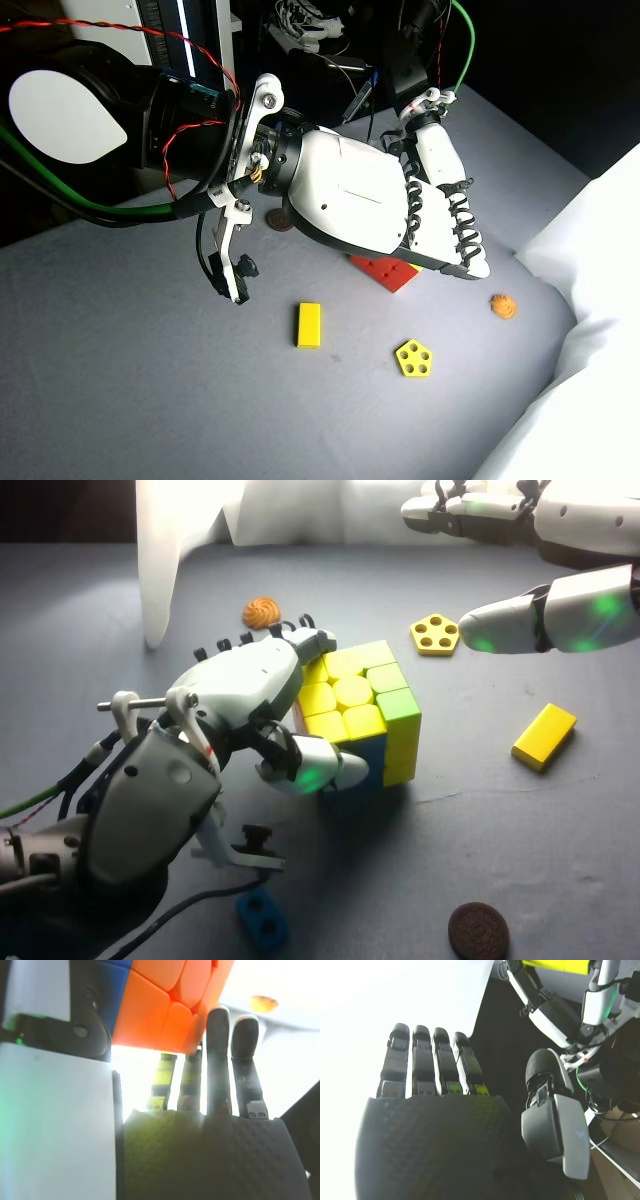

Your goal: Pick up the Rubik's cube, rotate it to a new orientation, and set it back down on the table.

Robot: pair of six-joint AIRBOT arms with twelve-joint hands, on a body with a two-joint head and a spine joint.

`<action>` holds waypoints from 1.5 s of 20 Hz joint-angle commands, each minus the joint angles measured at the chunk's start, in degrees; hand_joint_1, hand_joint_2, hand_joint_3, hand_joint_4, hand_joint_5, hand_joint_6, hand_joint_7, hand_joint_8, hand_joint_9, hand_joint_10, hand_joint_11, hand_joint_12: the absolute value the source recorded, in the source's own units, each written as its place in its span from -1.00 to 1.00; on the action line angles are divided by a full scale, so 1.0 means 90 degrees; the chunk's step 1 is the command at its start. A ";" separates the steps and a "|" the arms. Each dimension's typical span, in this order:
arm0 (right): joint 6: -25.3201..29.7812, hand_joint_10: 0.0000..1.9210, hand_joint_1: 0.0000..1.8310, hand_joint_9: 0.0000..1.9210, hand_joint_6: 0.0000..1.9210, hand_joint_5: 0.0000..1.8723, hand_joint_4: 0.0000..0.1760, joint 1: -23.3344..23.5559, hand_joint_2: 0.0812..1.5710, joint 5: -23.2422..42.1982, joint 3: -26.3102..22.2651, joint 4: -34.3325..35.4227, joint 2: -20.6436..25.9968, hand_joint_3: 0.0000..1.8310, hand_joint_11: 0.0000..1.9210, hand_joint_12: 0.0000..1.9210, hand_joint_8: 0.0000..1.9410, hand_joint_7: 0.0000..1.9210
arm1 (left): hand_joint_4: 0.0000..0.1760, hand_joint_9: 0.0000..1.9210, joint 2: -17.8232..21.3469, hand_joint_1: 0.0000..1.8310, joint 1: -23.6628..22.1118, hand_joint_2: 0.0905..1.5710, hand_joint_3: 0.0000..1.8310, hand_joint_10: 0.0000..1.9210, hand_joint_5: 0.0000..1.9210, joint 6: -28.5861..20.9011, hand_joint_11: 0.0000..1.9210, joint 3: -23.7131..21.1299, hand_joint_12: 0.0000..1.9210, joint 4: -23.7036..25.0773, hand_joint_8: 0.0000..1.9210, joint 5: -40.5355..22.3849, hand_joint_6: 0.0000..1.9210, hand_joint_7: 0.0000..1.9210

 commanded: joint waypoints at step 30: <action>-0.0041 -1.00 -1.00 -1.00 -1.00 -1.00 -1.00 0.0032 0.58 -0.0235 -0.1023 0.0085 0.0970 -1.00 -1.00 -1.00 -0.99 -0.98 | -0.36 -1.00 0.0619 -0.44 -0.1026 0.07 -1.00 -1.00 -1.00 0.1016 -1.00 -0.0210 -0.97 0.1866 -1.00 0.0971 -1.00 -1.00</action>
